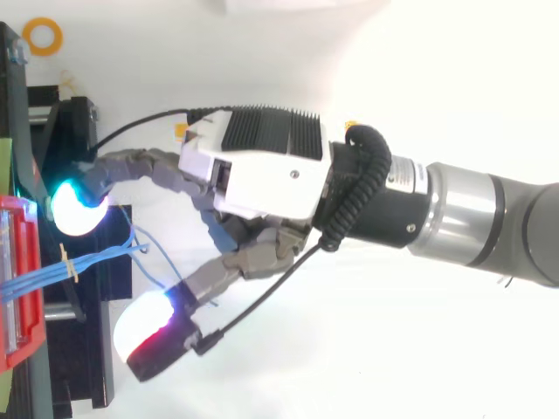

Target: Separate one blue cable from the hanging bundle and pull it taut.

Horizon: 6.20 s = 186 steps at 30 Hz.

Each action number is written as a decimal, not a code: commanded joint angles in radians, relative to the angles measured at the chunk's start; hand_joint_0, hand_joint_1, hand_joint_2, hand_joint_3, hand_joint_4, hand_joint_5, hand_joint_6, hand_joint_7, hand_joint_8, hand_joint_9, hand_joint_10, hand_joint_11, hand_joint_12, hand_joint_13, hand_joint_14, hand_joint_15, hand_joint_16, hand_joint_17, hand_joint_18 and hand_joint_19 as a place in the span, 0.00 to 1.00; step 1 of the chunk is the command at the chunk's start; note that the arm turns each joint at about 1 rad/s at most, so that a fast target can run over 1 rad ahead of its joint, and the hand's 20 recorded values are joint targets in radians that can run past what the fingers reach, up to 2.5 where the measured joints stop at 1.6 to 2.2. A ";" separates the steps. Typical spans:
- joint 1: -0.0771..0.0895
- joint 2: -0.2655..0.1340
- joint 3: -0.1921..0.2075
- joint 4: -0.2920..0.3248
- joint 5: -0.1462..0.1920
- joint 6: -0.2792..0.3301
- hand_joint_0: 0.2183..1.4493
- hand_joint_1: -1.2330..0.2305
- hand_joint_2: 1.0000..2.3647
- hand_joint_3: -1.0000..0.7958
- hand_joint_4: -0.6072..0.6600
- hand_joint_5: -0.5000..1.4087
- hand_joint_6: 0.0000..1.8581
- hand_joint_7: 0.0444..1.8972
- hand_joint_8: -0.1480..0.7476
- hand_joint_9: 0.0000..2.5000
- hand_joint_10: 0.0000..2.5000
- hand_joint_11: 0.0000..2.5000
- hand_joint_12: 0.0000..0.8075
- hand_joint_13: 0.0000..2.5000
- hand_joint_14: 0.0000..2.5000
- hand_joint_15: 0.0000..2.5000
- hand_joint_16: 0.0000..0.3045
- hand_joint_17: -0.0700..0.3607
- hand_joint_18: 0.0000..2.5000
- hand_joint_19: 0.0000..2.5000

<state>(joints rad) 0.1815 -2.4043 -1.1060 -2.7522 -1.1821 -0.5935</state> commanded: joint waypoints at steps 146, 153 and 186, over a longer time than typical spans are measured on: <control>-0.027 0.062 0.141 -0.353 -0.131 0.342 0.11 0.32 0.00 0.28 0.70 0.23 0.27 0.44 0.49 0.84 0.38 0.61 0.57 0.80 0.19 0.58 0.28 0.60 0.60 0.28; -0.023 0.079 0.141 -0.363 -0.126 0.345 0.09 0.33 0.00 0.28 0.69 0.26 0.27 0.46 0.51 0.85 0.22 0.68 0.59 0.80 0.13 0.60 0.29 0.62 0.60 0.27; -0.005 0.080 0.140 -0.391 -0.132 0.396 0.20 0.41 0.00 0.28 0.62 0.33 0.27 0.64 0.42 0.85 0.01 0.31 0.51 0.80 0.00 0.62 0.22 0.51 0.56 0.30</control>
<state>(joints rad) 0.1761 -2.3240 -0.9659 -3.1431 -1.3146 -0.1982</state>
